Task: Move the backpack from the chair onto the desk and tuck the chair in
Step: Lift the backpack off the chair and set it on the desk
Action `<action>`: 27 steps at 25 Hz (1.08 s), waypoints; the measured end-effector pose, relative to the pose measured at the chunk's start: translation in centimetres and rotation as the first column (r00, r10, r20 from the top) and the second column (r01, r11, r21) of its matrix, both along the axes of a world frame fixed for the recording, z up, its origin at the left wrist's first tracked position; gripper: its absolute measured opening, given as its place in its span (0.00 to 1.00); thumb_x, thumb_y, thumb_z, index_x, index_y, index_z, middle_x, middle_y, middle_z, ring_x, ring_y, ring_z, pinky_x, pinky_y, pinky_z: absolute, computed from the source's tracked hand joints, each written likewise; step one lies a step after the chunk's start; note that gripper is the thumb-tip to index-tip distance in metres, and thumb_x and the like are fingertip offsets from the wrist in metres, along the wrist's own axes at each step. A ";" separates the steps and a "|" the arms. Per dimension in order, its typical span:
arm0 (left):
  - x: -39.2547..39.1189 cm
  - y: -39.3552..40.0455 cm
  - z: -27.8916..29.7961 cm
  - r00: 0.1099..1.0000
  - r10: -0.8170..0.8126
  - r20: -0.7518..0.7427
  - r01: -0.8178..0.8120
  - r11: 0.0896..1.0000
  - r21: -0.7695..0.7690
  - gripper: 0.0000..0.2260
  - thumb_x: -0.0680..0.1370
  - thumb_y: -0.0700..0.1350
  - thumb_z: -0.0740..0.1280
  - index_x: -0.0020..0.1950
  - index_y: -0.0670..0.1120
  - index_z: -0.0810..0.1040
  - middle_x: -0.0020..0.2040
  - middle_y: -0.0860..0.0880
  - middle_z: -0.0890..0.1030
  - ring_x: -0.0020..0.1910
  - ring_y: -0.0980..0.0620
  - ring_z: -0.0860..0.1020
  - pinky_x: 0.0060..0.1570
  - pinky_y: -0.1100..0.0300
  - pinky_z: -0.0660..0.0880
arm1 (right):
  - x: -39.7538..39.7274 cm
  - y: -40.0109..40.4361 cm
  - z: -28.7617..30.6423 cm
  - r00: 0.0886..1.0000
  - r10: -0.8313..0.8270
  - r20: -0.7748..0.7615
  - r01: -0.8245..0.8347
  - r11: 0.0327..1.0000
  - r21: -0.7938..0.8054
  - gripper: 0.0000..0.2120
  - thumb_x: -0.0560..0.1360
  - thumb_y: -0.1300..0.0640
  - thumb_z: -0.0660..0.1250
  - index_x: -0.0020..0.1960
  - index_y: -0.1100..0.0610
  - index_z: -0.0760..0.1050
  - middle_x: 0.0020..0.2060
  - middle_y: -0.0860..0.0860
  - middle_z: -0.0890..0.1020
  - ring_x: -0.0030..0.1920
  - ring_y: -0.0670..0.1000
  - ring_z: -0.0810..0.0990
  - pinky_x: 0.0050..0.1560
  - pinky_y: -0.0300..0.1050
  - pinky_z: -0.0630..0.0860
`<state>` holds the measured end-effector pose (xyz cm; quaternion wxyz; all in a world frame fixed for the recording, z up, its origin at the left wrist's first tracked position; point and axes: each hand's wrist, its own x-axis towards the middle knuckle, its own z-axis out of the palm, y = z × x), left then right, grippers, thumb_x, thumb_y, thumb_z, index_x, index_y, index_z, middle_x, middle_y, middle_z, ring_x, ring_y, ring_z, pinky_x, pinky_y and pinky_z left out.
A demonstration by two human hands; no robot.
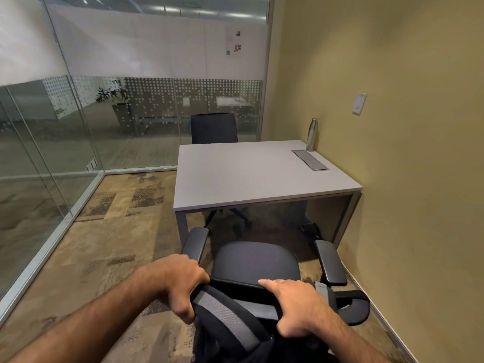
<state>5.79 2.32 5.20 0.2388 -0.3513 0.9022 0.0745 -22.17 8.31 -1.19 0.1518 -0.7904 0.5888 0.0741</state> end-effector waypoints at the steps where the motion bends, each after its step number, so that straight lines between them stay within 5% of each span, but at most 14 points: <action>1: 0.0 0.4 -0.1 1.000 -0.011 0.001 0.011 1.000 -0.008 0.19 0.61 0.61 0.69 0.44 0.50 0.75 0.39 0.50 0.80 0.37 0.47 0.78 0.33 0.57 0.73 | -0.1 0.1 0.0 1.000 0.004 -0.001 -0.004 1.000 -0.008 0.49 0.60 0.50 0.68 0.80 0.45 0.55 0.73 0.47 0.74 0.70 0.54 0.75 0.69 0.52 0.75; 3: 0.0 1.4 -0.2 0.999 -0.043 -0.006 0.043 0.999 -0.033 0.18 0.61 0.60 0.68 0.43 0.50 0.74 0.37 0.51 0.78 0.35 0.47 0.76 0.30 0.59 0.69 | -0.4 0.4 0.2 0.996 0.025 0.082 -0.025 1.000 0.003 0.49 0.62 0.45 0.70 0.80 0.45 0.55 0.75 0.46 0.72 0.73 0.52 0.72 0.72 0.51 0.72; 5: -0.1 2.4 -0.2 0.997 -0.076 -0.020 0.075 0.996 -0.043 0.17 0.61 0.60 0.68 0.43 0.52 0.71 0.35 0.53 0.74 0.34 0.47 0.74 0.31 0.58 0.67 | -0.8 1.1 0.5 0.941 -0.025 0.337 0.039 0.999 -0.035 0.47 0.65 0.34 0.71 0.79 0.43 0.59 0.76 0.43 0.70 0.77 0.48 0.65 0.75 0.48 0.66; 7: -0.5 3.3 -0.5 0.993 -0.112 -0.022 0.111 0.992 -0.054 0.17 0.63 0.58 0.69 0.44 0.52 0.68 0.38 0.51 0.75 0.37 0.45 0.75 0.36 0.56 0.69 | -2.1 1.4 0.3 0.832 -0.227 0.506 0.375 0.902 -0.212 0.45 0.65 0.25 0.67 0.76 0.44 0.65 0.73 0.44 0.70 0.77 0.51 0.63 0.75 0.48 0.64; 8: -1.0 3.7 -0.8 0.991 -0.130 -0.020 0.128 0.989 -0.067 0.18 0.64 0.57 0.70 0.46 0.52 0.67 0.41 0.48 0.78 0.40 0.42 0.77 0.38 0.54 0.71 | -3.1 1.3 0.3 0.805 -0.416 0.424 0.546 0.798 -0.254 0.49 0.64 0.21 0.64 0.78 0.45 0.62 0.76 0.49 0.67 0.79 0.56 0.59 0.75 0.55 0.62; 10: -2.3 4.5 -1.4 0.986 -0.165 -0.027 0.162 0.983 -0.084 0.20 0.67 0.56 0.72 0.50 0.49 0.68 0.48 0.44 0.81 0.46 0.37 0.79 0.42 0.50 0.72 | -4.9 1.7 0.4 0.660 -0.746 0.085 0.751 0.655 -0.078 0.64 0.58 0.13 0.58 0.82 0.50 0.48 0.83 0.59 0.48 0.82 0.66 0.44 0.77 0.71 0.51; 12: -4.2 5.2 -1.9 0.975 -0.210 -0.069 0.205 0.976 -0.071 0.18 0.71 0.53 0.72 0.53 0.48 0.67 0.52 0.43 0.81 0.50 0.35 0.80 0.42 0.48 0.69 | -6.0 2.1 0.1 0.577 -0.817 -0.005 0.814 0.575 0.089 0.74 0.52 0.10 0.56 0.82 0.56 0.41 0.82 0.63 0.42 0.81 0.68 0.42 0.78 0.70 0.51; 14: -6.3 5.9 -2.4 0.957 -0.265 -0.119 0.260 0.964 -0.058 0.14 0.75 0.48 0.69 0.54 0.47 0.67 0.54 0.44 0.80 0.51 0.36 0.81 0.42 0.49 0.65 | -6.6 2.2 -0.2 0.570 -0.821 0.024 0.814 0.569 0.121 0.76 0.51 0.12 0.61 0.82 0.60 0.43 0.82 0.65 0.48 0.81 0.67 0.49 0.78 0.64 0.58; 16: -8.4 6.6 -2.6 0.940 -0.301 -0.161 0.294 0.954 -0.065 0.11 0.76 0.45 0.67 0.55 0.48 0.67 0.55 0.45 0.80 0.51 0.36 0.81 0.42 0.48 0.66 | -7.3 2.1 -0.2 0.557 -0.827 0.080 0.819 0.562 0.113 0.70 0.51 0.18 0.67 0.79 0.61 0.57 0.76 0.63 0.65 0.74 0.63 0.67 0.70 0.55 0.73; 17: -9.2 6.8 -2.6 0.929 -0.317 -0.190 0.310 0.948 -0.070 0.11 0.76 0.45 0.66 0.55 0.49 0.66 0.55 0.45 0.79 0.51 0.36 0.81 0.42 0.48 0.68 | -7.9 2.2 -0.1 0.550 -0.829 0.103 0.824 0.558 0.098 0.62 0.51 0.23 0.70 0.74 0.60 0.67 0.68 0.59 0.75 0.65 0.58 0.76 0.58 0.49 0.79; 19: -11.4 7.3 -2.1 0.912 -0.348 -0.215 0.345 0.937 -0.054 0.13 0.76 0.45 0.68 0.54 0.50 0.66 0.55 0.46 0.79 0.51 0.37 0.81 0.43 0.48 0.69 | -9.5 2.7 0.4 0.533 -0.829 0.168 0.829 0.552 0.096 0.41 0.53 0.30 0.72 0.57 0.57 0.78 0.48 0.51 0.82 0.47 0.51 0.82 0.36 0.42 0.73; 21: -13.8 7.3 -1.4 0.896 -0.390 -0.211 0.394 0.919 -0.023 0.16 0.73 0.46 0.72 0.53 0.49 0.65 0.55 0.45 0.79 0.50 0.36 0.80 0.42 0.48 0.68 | -11.3 3.3 0.3 0.467 -0.839 0.279 0.845 0.516 0.137 0.28 0.54 0.37 0.75 0.45 0.56 0.80 0.39 0.50 0.82 0.39 0.50 0.82 0.31 0.42 0.70; 23: -16.3 7.6 -1.0 0.884 -0.426 -0.191 0.436 0.900 0.013 0.20 0.71 0.46 0.75 0.52 0.49 0.65 0.55 0.44 0.79 0.50 0.35 0.80 0.41 0.47 0.68 | -13.0 4.2 0.0 0.342 -0.831 0.439 0.857 0.467 0.217 0.21 0.55 0.44 0.79 0.38 0.58 0.80 0.36 0.52 0.84 0.35 0.51 0.83 0.30 0.41 0.73; 27: -19.8 7.3 -0.7 0.844 -0.495 -0.206 0.512 0.858 0.032 0.21 0.71 0.45 0.75 0.58 0.46 0.69 0.56 0.43 0.80 0.51 0.35 0.80 0.43 0.47 0.69 | -15.6 5.5 -0.4 -0.054 -0.777 0.627 0.733 0.396 0.554 0.09 0.62 0.66 0.79 0.33 0.65 0.79 0.28 0.60 0.83 0.26 0.57 0.83 0.26 0.41 0.75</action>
